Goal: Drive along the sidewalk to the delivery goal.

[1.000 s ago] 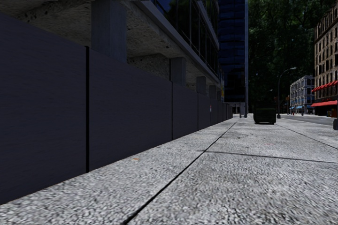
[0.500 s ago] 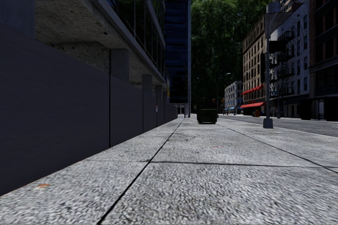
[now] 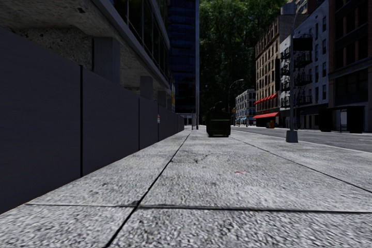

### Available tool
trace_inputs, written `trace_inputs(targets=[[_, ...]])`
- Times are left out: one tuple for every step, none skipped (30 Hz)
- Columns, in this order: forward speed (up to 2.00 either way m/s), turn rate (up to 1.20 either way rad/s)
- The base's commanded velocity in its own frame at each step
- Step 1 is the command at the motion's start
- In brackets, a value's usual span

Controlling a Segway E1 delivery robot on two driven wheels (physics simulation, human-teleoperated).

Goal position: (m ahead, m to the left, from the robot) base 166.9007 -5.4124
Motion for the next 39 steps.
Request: trace_inputs(targets=[[2.0,0.0],[2.0,0.0],[2.0,0.0],[2.0,0.0],[2.0,0.0],[2.0,0.0],[2.0,0.0],[2.0,0.0],[2.0,0.0],[2.0,0.0],[2.0,0.0],[2.0,0.0],[2.0,-0.1],[2.0,-0.1],[2.0,-0.12],[2.0,0.0],[2.0,0.0],[2.0,0.0],[2.0,0.0],[2.0,0.0],[2.0,0.0],[2.0,0.0],[2.0,0.0],[2.0,0.0],[2.0,0.0],[2.0,0.0],[2.0,0.0],[2.0,0.0],[2.0,0.0],[2.0,0.0],[2.0,0.0],[2.0,0.0],[2.0,0.0],[2.0,0.0],[2.0,0.0],[2.0,0.0],[2.0,0.0],[2.0,0.0],[2.0,0.0]])
